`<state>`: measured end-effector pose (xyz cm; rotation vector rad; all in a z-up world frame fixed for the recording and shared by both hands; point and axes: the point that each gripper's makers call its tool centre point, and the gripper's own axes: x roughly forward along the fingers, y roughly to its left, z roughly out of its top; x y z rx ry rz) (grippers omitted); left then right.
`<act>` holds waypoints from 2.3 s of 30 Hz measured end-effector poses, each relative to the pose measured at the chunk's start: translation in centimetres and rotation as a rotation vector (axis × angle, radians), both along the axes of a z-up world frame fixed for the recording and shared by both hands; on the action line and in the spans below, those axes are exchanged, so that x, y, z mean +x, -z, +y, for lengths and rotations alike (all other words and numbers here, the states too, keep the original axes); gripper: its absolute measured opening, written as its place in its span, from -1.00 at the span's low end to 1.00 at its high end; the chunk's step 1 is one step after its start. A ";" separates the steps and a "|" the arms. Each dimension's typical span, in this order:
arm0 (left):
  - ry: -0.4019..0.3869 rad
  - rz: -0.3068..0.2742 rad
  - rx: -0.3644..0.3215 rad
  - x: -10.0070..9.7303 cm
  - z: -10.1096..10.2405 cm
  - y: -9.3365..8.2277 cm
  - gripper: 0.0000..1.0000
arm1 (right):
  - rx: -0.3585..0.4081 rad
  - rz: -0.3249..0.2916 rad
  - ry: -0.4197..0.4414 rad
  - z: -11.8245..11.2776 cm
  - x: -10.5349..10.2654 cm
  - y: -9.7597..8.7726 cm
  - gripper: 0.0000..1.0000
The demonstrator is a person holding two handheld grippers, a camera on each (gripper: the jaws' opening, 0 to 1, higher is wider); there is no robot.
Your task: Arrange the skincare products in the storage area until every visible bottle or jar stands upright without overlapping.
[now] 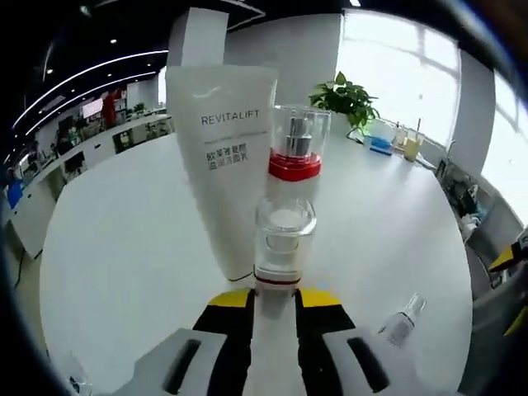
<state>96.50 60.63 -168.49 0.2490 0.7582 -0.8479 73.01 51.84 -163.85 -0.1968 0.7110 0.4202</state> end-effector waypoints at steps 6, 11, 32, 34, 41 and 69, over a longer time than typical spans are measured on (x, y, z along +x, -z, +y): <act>-0.030 0.021 -0.025 0.2 0.1 0.0 -0.57 | 0.000 0.001 0.000 0.0 0.0 0.0 0.11; -0.034 0.023 -0.020 0.4 0.0 0.0 -0.57 | -0.001 0.002 0.002 -0.1 -0.1 0.1 0.11; -0.018 0.015 -0.052 0.4 -0.3 -0.8 -0.69 | -0.001 0.003 -0.015 0.1 -0.2 0.1 0.09; -0.015 0.018 -0.050 0.5 -0.4 -0.7 -0.70 | 0.000 0.002 -0.016 0.2 -0.2 0.1 0.08; -0.012 0.018 -0.035 0.8 -0.2 -0.5 -0.70 | -0.002 0.003 -0.020 0.2 -0.3 0.2 0.07; -0.231 0.085 -0.359 -11.8 2.6 -7.6 -0.52 | 0.075 0.013 -0.062 1.5 -0.7 -0.6 0.01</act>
